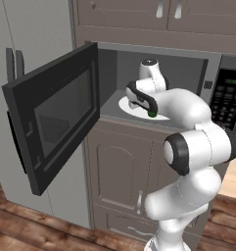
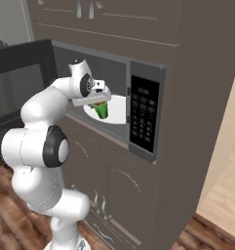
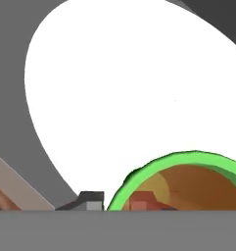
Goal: Place the microwavable item in the microwave. Then, close the microwave door and press the start button.
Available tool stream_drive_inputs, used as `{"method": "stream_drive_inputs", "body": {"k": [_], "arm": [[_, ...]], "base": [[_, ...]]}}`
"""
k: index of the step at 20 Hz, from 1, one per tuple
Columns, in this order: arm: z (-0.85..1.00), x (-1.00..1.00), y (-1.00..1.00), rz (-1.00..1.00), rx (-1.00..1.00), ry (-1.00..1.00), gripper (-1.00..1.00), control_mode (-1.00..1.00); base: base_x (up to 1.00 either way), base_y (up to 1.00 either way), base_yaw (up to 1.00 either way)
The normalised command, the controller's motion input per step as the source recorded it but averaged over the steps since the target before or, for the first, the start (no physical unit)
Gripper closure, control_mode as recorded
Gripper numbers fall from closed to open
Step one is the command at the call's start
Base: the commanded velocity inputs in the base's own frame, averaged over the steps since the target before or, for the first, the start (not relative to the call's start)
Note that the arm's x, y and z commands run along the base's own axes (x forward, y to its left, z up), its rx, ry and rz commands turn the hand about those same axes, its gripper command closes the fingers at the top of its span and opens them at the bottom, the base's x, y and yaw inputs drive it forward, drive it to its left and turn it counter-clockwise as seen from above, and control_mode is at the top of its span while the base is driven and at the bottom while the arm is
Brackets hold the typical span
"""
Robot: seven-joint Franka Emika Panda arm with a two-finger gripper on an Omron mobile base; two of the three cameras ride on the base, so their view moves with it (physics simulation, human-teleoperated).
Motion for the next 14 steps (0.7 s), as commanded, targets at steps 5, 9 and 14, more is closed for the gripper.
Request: {"method": "stream_drive_inputs", "body": {"k": [5, 9, 14], "arm": [[-0.04, 0.15, -0.18, 0.07, 0.0, -0.03, -1.0, -1.0], [-0.05, 0.08, -0.21, 0.07, 0.0, -0.07, -1.0, -1.0], [0.0, -0.14, -0.03, 0.05, 0.0, -0.14, -1.0, -1.0]], "base": [[0.0, 0.0, 0.0], [0.0, 0.0, 0.0], [0.0, 0.0, 0.0]]}}
